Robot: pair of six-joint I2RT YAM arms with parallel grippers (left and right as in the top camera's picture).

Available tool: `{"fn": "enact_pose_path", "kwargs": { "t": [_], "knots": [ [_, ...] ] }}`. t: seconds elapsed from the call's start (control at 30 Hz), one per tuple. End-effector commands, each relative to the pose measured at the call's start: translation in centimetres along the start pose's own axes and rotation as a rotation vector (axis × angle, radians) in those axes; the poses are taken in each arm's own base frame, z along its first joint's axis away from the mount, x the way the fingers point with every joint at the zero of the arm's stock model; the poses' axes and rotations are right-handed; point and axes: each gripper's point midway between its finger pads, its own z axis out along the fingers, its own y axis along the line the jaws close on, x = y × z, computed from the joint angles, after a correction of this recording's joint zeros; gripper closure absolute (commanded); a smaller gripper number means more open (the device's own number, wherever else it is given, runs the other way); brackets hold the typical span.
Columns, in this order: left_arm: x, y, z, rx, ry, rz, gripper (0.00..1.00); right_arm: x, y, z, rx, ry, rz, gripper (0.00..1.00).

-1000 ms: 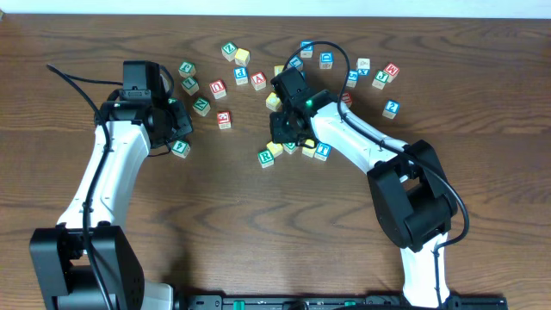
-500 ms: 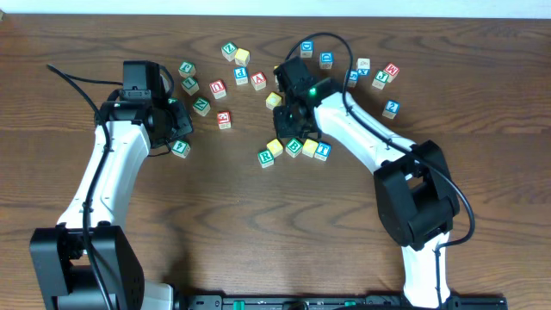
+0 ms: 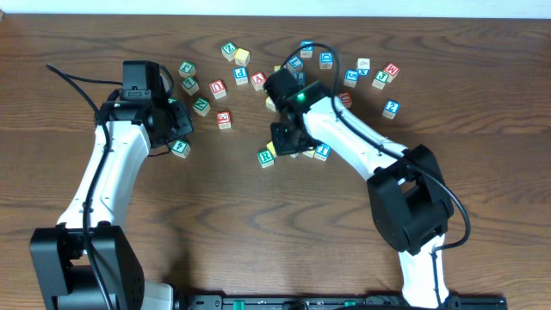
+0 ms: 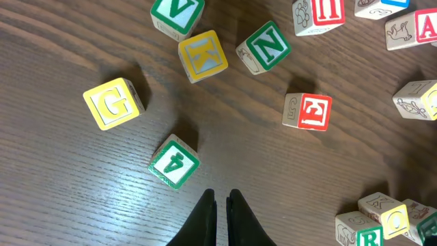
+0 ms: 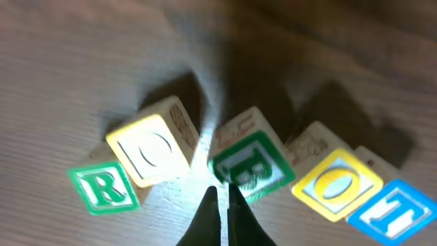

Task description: Spell out ROBOT

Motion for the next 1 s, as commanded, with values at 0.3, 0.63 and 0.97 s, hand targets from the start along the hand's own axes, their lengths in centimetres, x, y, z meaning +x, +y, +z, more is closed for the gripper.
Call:
{"fn": "enact_pose_path", "kwargs": {
  "t": [0.3,0.63,0.97],
  "knots": [
    [0.1,0.3,0.4,-0.016,0.01,0.015,0.92,1.4,-1.5,-0.2,0.094,0.021,0.015,0.99],
    [0.2,0.3,0.6,-0.019,0.015,0.015,0.92,0.5,-2.3,0.4,0.124,-0.019,0.03,0.98],
    [0.3,0.4,0.8,-0.021,0.021,0.015,0.92,-0.2,-3.6,0.7,0.123,-0.035,0.063,0.97]
  ]
}}
